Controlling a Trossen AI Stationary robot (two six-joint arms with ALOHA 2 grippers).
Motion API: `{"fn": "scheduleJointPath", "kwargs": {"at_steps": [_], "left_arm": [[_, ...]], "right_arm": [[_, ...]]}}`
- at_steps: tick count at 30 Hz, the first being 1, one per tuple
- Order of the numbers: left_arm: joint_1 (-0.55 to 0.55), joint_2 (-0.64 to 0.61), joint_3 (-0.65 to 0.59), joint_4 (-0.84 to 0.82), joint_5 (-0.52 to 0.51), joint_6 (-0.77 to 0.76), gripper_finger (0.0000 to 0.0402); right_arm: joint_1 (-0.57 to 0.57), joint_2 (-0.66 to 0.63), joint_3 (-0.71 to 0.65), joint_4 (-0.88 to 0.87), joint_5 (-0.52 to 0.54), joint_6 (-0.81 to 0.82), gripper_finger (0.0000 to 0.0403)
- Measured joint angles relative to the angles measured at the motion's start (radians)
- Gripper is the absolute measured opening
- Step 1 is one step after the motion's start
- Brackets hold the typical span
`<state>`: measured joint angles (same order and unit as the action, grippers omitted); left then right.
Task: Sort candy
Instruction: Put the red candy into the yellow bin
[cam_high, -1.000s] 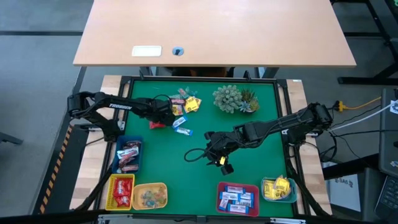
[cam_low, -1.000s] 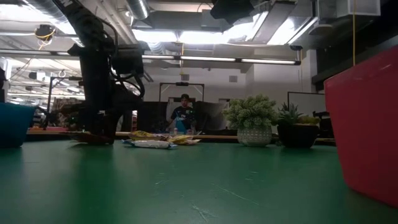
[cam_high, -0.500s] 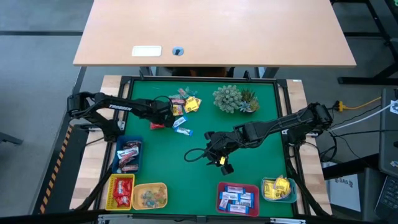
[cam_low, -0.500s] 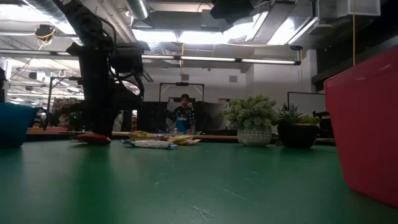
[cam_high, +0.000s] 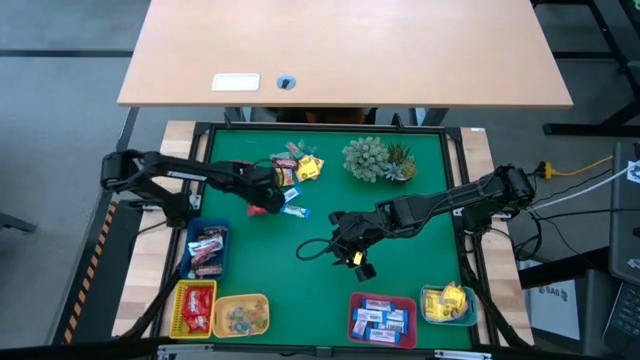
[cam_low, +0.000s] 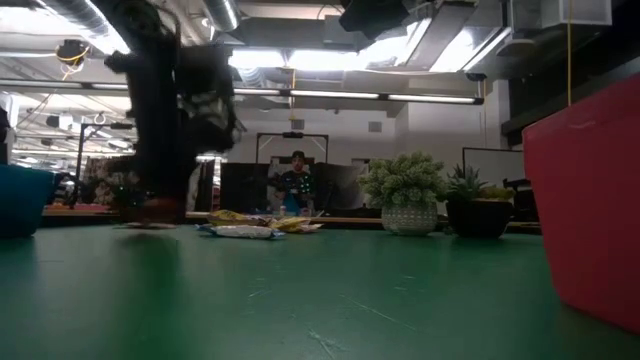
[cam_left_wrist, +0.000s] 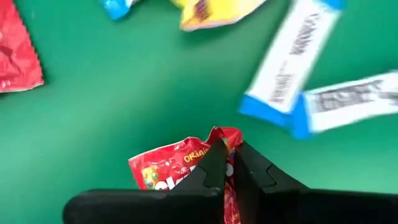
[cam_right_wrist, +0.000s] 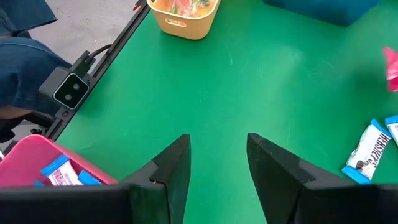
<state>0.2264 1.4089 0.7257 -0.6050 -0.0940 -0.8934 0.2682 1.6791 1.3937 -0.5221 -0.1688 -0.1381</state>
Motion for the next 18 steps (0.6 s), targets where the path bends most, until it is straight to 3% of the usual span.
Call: {"fn": "scheduleJointPath", "kwargs": {"at_steps": [7,10,14,18], "left_arm": [[-0.102,-0.104,0.091,-0.059,0.158,0.009,0.0000],[-0.179,-0.134,0.131,-0.064,0.286,0.004,0.0000],[-0.308,-0.170,0.180,-0.060,0.422,-0.079,0.0000],[-0.455,-0.174,0.212,-0.061,0.441,-0.226,0.0000]], "right_arm": [[0.000,0.000,0.000,-0.004,0.000,0.002,0.0156],[0.000,0.000,0.000,-0.005,0.000,0.002,0.0156],[0.001,0.000,0.000,-0.016,0.000,0.031,0.0156],[0.001,0.000,0.000,-0.036,0.000,0.055,0.0156]]}}
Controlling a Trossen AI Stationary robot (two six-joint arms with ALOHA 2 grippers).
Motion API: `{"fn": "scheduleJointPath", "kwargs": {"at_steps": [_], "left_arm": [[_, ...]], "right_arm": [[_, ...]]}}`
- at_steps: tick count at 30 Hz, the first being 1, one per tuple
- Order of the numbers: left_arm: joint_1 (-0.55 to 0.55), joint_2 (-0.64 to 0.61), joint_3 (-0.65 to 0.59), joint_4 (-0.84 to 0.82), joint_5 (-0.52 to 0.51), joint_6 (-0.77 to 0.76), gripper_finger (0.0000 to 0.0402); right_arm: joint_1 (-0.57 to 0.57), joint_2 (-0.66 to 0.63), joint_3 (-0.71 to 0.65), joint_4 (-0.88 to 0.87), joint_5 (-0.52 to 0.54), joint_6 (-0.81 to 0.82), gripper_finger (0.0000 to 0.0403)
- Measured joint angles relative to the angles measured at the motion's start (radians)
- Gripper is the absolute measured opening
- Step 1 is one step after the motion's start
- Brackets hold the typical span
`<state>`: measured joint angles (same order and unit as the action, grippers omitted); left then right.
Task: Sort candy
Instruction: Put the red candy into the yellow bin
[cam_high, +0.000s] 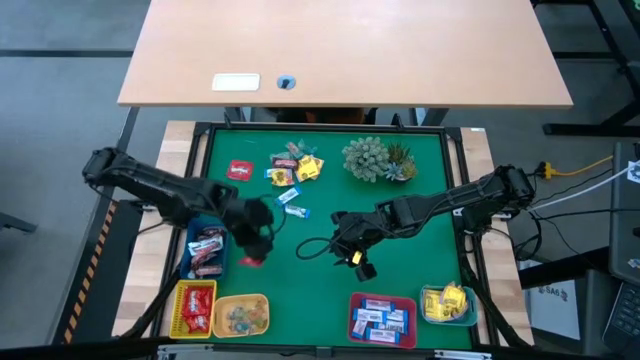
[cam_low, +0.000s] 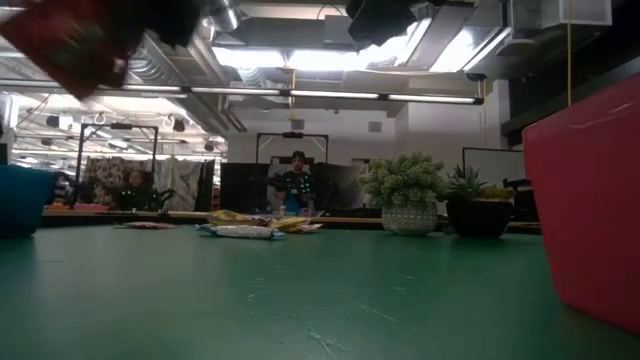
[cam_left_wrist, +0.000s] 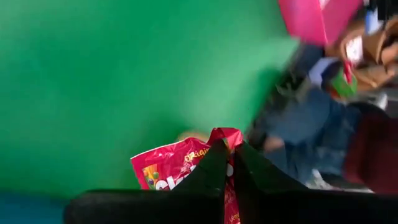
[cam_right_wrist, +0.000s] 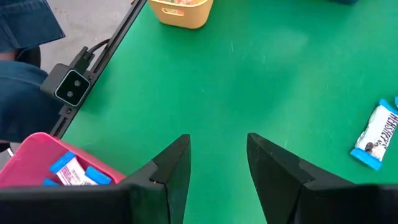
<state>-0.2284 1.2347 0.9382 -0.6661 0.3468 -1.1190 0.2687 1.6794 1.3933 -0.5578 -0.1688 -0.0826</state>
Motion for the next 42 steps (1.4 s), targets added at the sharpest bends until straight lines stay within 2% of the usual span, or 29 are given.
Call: {"fn": "scheduleJointPath", "kwargs": {"at_steps": [11,21,29,33,42], "left_arm": [[-0.363,0.004,0.005,-0.008,-0.033,-0.401,0.0000],[-0.603,0.007,0.005,-0.008,-0.099,-0.717,0.0000],[-0.668,0.007,0.005,-0.014,-0.126,-0.765,0.0000],[-0.686,0.007,0.005,-0.075,-0.126,-0.791,0.0005],[-0.698,0.007,0.006,-0.148,-0.128,-0.827,0.0063]], "right_arm": [[0.000,0.000,0.000,0.000,0.000,0.000,0.0156],[0.000,0.000,0.000,0.001,0.000,0.000,0.0156],[0.000,0.000,0.000,0.001,0.000,0.000,0.0156],[0.000,0.000,0.000,0.002,0.000,0.009,0.0156],[0.000,0.000,0.000,0.002,0.000,0.033,0.0156]]}}
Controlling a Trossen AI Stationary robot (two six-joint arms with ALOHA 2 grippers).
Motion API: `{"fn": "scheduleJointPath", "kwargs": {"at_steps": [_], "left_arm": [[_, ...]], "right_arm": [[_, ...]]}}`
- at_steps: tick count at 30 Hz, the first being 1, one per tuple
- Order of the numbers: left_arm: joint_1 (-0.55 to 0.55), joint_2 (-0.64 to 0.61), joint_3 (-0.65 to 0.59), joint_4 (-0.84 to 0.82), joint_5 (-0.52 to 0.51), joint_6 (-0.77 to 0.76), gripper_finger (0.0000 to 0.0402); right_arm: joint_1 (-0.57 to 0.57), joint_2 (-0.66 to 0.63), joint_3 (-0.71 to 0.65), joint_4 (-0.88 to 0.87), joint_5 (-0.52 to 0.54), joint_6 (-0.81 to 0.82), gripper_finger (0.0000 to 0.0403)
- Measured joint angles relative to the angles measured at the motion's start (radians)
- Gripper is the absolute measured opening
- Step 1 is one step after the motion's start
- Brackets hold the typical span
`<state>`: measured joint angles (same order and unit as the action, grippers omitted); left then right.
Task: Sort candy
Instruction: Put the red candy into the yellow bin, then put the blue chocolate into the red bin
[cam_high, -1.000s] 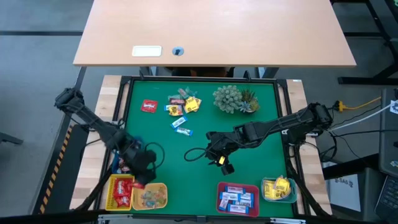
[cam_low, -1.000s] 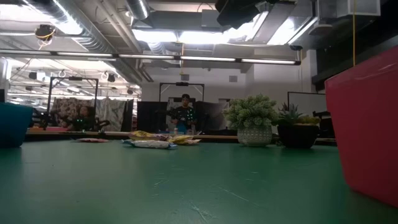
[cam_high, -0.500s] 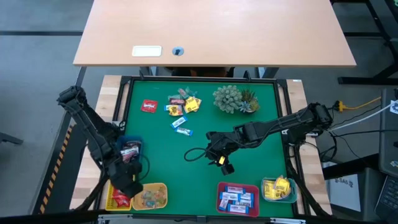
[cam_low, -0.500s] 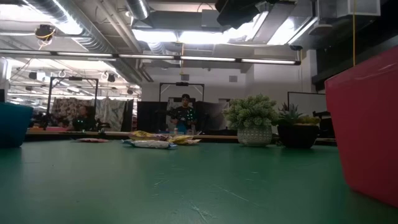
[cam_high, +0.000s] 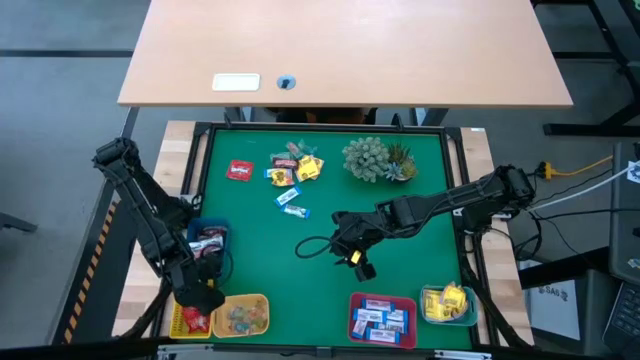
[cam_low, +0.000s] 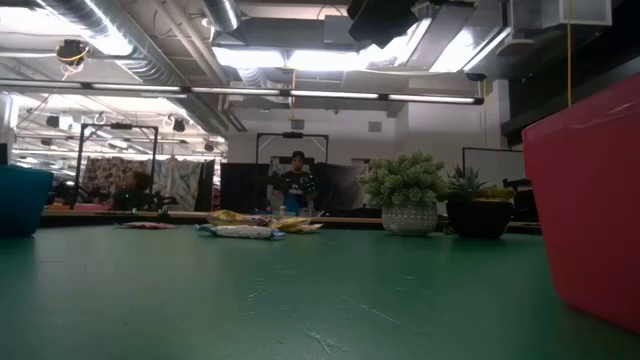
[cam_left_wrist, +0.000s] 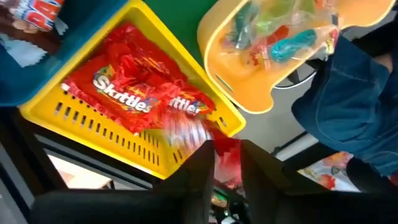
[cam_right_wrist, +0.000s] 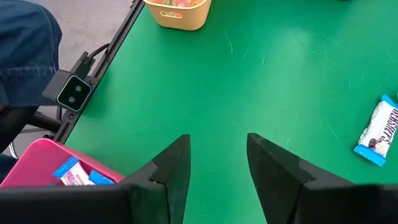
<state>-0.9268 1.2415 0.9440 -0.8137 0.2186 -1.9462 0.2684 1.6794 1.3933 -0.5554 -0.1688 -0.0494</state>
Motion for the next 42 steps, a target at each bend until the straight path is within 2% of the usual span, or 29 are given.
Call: {"fn": "scheduleJointPath", "kwargs": {"at_steps": [4,8,18,22,28,35,38,42], "left_arm": [[0.000,0.000,0.000,-0.017,-0.058,0.005,0.0094],[0.002,0.000,0.000,-0.009,-0.191,0.040,0.0119],[0.079,0.000,0.000,0.024,-0.580,0.304,0.0132],[0.122,0.000,0.000,0.024,-0.684,0.431,0.0133],[0.193,0.000,0.000,0.023,-0.709,0.599,0.0132],[0.254,0.001,0.000,0.023,-0.709,0.718,0.0132],[0.262,0.001,0.001,0.025,-0.708,0.730,0.0132],[0.261,0.001,0.001,0.031,-0.708,0.729,0.0133]], "right_arm": [[0.000,0.000,0.000,0.000,0.000,0.000,0.0156],[0.000,0.000,0.000,0.001,0.005,-0.006,0.0156],[0.000,0.000,0.000,0.080,0.265,-0.006,0.0156],[0.000,0.000,0.000,0.101,0.293,-0.005,0.0156],[-0.002,0.006,0.001,0.160,0.308,-0.003,0.0170],[-0.057,0.063,0.002,0.294,0.395,0.000,0.0258],[-0.102,0.110,0.002,0.333,0.383,0.001,0.0284],[-0.164,0.185,0.001,0.349,0.343,0.000,0.0297]]}}
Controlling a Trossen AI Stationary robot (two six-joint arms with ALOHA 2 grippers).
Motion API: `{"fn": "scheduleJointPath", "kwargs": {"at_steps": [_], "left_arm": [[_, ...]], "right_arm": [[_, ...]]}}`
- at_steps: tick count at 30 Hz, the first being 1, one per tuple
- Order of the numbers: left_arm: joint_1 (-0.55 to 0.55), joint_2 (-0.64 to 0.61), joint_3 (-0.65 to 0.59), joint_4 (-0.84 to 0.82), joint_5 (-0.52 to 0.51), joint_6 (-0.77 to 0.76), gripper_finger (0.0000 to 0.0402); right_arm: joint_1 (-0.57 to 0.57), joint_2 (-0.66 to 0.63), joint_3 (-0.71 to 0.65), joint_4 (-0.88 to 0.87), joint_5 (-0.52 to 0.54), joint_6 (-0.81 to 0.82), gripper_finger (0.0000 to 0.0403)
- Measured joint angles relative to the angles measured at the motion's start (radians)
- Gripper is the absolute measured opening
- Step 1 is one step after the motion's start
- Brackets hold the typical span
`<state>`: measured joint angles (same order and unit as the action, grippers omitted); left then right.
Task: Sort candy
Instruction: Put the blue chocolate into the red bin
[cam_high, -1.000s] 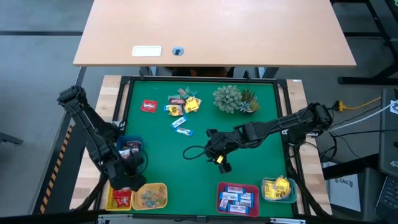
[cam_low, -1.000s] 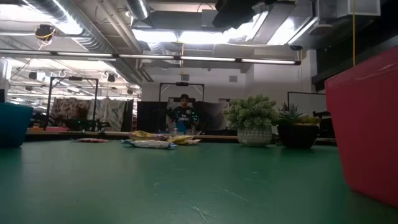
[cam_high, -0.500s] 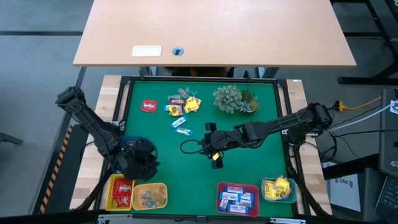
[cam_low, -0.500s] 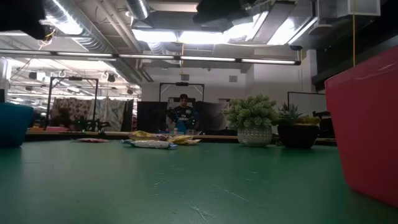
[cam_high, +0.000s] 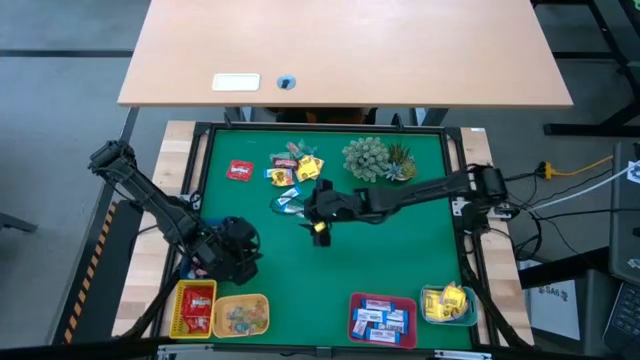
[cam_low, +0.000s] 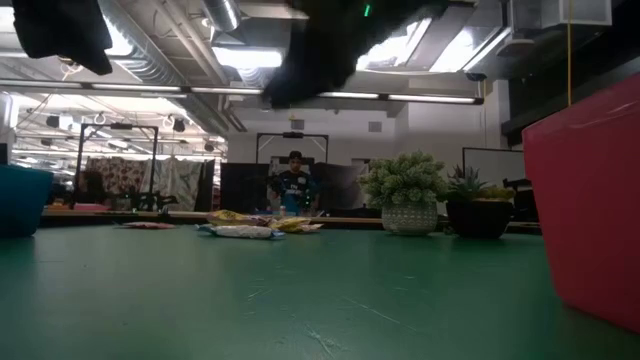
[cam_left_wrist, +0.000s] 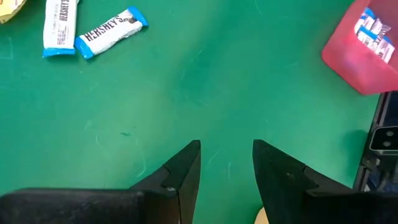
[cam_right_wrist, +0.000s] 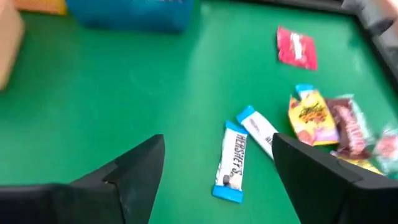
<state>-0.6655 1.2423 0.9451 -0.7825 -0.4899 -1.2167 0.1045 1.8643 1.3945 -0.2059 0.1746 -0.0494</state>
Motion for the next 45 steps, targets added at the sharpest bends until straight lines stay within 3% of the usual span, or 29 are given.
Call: {"fn": "scheduleJointPath", "kwargs": {"at_steps": [6,15,35,45], "left_arm": [[-0.003,0.000,0.000,0.008,0.001,0.000,0.0133],[-0.003,0.000,0.000,0.013,0.001,-0.001,0.0133],[-0.003,0.000,0.000,0.014,0.001,-0.002,0.0133],[-0.003,0.000,0.000,0.014,0.001,-0.002,0.0133]], "right_arm": [[-0.069,0.108,0.000,0.073,-0.088,0.001,0.0298],[-0.113,0.228,-0.001,0.151,-0.100,0.000,0.0298],[-0.114,0.326,0.003,0.157,-0.114,0.002,0.0298],[-0.113,0.328,0.003,0.153,-0.143,0.002,0.0226]]}}
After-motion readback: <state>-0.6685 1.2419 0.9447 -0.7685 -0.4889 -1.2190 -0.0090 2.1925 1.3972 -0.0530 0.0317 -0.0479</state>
